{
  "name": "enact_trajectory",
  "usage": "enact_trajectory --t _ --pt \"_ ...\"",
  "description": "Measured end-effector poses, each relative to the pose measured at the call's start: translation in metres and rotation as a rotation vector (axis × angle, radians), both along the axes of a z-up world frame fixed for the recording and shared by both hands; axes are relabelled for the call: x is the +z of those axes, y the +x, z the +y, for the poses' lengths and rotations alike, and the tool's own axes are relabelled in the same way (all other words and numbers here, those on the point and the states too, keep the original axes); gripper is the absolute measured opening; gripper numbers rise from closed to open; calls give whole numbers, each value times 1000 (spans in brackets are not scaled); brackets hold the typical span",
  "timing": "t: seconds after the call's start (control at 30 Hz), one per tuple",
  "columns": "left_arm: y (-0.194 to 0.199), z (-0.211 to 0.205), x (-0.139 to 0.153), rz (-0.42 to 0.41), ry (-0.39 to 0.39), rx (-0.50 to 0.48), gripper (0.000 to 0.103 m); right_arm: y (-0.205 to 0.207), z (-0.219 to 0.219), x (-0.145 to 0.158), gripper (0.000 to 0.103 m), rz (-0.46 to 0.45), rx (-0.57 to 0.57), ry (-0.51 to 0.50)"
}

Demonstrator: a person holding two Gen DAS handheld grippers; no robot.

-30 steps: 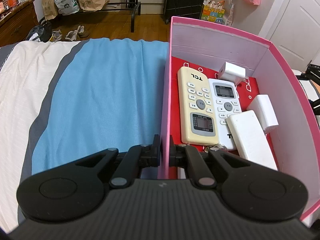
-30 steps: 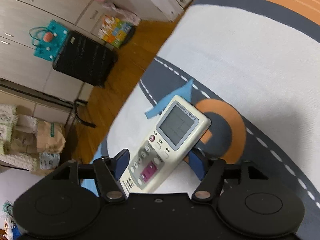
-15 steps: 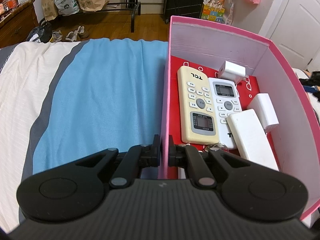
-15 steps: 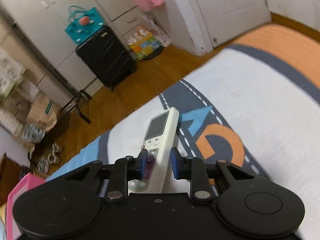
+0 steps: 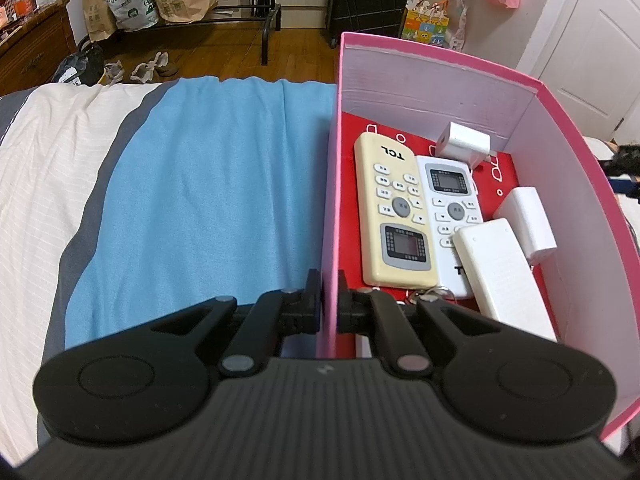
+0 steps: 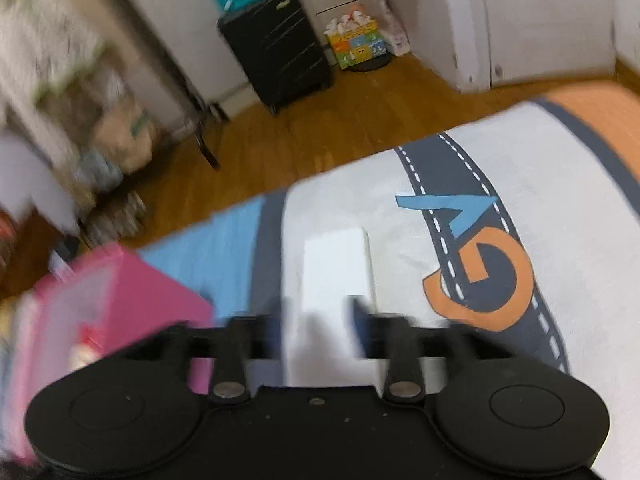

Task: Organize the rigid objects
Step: 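Grasp the white flat power bank on the bed with the right tool, then lower the power bank into the pink box and open the right tool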

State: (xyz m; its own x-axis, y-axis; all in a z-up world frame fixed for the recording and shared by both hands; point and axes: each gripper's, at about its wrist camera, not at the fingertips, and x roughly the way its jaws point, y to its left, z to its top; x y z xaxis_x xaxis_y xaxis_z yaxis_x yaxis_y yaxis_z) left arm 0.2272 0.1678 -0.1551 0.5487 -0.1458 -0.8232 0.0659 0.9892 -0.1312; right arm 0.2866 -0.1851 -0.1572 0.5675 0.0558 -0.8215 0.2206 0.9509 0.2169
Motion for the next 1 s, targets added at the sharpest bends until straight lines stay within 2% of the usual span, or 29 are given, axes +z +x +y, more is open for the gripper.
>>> enact_trajectory --t 0.17,0.23,0.33,0.43,1.0 --pt "0 0 0 0 1 0 5 8 14 -17 61 10 42 -132" --pt "0 0 0 0 0 0 5 11 11 -27 62 44 41 -115" --pt "0 0 0 1 0 1 5 9 11 -32 62 33 43 -117" --pt "0 0 0 0 1 0 5 9 14 -30 58 41 36 -132" --pt "0 0 0 3 0 0 5 -1 25 -21 58 56 11 -187"
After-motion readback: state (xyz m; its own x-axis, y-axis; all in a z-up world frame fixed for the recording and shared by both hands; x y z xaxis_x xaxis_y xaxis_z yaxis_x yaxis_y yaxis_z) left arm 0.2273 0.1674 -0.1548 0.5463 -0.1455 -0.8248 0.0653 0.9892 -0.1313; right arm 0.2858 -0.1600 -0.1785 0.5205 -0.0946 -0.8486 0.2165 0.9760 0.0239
